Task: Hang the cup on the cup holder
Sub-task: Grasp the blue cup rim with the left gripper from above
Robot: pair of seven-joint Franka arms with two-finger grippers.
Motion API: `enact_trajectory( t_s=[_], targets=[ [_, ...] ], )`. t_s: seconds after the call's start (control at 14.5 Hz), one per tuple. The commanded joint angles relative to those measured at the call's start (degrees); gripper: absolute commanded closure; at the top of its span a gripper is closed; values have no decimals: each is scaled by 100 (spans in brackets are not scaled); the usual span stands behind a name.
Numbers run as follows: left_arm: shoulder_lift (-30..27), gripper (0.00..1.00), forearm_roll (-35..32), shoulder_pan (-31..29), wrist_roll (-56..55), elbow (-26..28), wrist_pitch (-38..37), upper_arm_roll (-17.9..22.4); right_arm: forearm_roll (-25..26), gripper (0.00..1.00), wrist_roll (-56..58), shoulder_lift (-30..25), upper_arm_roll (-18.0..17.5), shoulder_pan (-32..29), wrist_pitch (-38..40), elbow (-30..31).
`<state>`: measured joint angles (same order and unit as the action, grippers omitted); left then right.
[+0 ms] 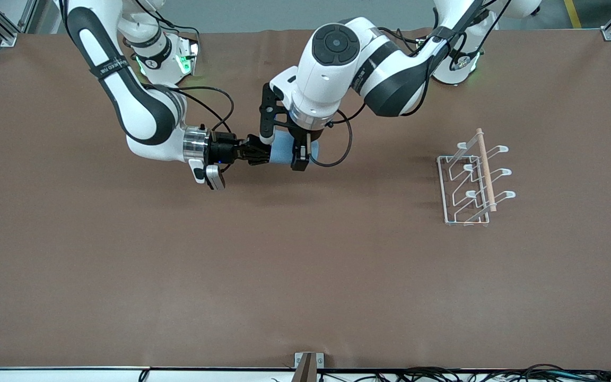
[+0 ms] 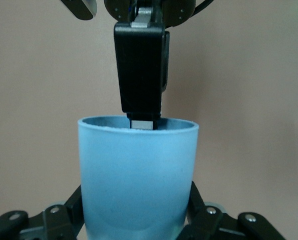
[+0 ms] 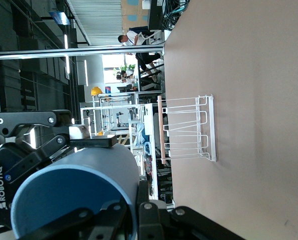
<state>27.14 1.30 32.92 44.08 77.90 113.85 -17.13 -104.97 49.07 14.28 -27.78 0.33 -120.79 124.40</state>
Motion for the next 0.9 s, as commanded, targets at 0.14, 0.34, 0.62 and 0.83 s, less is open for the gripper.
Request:
enact_trajectory(
  t_s=[0.14, 0.34, 0.62, 0.83],
  targets=[
    [45, 76, -77, 22, 56, -126, 5, 16, -252, 99, 182, -57, -26, 37, 38, 85],
    [10, 82, -86, 13, 21, -126, 5, 16, -252, 89, 182, -48, -17, 46, 38, 85],
    [-25, 98, -357, 22, 56, -91, -12, 16, -261, 0, 182, -48, -17, 46, 38, 85],
    [-77, 99, -587, -5, -5, -91, -82, -10, -261, 0, 182, -48, -17, 46, 38, 85]
  ],
)
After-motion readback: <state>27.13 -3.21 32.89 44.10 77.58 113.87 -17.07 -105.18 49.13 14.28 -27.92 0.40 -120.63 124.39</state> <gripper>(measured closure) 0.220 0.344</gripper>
